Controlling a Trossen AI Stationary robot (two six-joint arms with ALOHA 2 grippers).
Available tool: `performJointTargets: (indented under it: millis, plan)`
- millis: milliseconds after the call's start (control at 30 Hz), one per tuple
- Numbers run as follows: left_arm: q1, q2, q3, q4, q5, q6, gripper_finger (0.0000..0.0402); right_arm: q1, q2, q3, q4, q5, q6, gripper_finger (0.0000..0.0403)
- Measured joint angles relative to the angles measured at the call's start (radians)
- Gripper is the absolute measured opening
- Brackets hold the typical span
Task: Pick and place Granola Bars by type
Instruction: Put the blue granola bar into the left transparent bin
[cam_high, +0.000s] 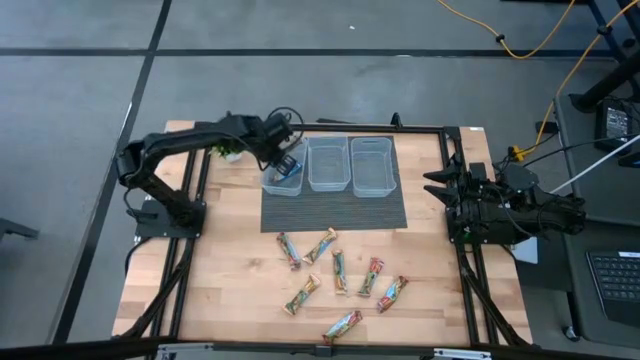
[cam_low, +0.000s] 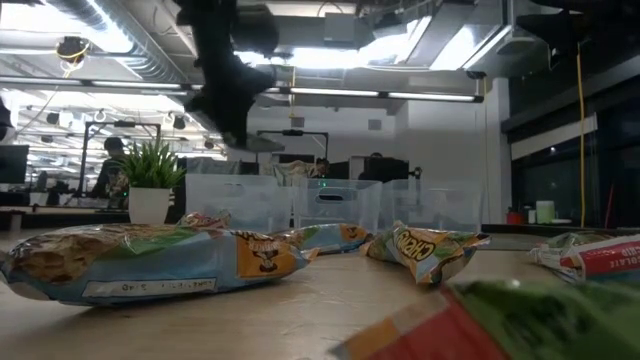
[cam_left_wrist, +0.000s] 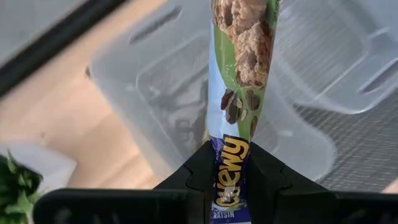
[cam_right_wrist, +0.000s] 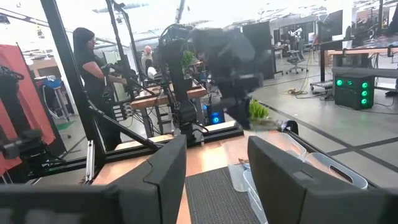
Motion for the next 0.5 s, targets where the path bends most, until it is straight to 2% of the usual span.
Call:
performJointTargets:
  millis: [233,500]
  plan:
    - [0.0,0.0,-0.043,0.025,0.015,-0.014,0.0064,0.0,0.0,0.0,0.0,-0.001,-0.001,0.0174]
    - [0.0,0.0,-0.043,0.049,0.043,0.0,0.0147,0.0,0.0,0.0,0.0,-0.002,0.001,0.0174]
